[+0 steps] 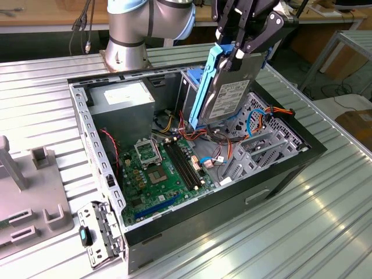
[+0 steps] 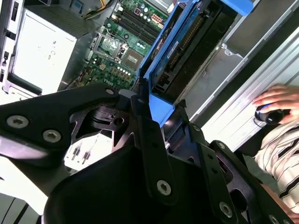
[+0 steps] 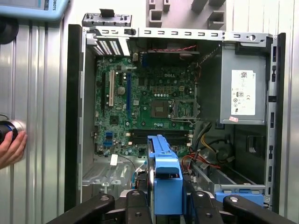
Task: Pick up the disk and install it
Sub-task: 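Pick up the disk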
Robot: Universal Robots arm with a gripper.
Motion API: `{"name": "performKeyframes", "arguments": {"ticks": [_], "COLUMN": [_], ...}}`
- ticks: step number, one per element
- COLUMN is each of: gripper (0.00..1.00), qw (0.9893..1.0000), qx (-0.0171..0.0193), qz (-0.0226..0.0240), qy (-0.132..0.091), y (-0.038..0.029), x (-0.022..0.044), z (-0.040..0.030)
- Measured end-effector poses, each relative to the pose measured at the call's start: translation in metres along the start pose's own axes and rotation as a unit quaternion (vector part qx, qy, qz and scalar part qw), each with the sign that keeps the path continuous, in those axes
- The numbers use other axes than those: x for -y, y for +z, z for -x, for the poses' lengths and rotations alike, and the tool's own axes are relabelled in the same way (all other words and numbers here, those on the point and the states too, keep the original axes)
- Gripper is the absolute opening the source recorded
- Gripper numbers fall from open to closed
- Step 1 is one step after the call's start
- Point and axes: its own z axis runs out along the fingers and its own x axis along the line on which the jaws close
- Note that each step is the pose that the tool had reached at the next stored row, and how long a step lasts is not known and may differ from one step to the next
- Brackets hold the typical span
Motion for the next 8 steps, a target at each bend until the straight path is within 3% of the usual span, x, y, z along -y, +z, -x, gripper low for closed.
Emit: {"name": "performKeyframes", "arguments": {"ticks": [2, 8], "gripper": [0.36, 0.36], "qw": [1.0, 1.0], "qx": [0.0, 0.0], "qz": [0.0, 0.0], "qy": [0.0, 0.0], "y": [-0.0001, -0.0001], "x": [0.0051, 0.0053], "z": [-0.0001, -0.0001]}}
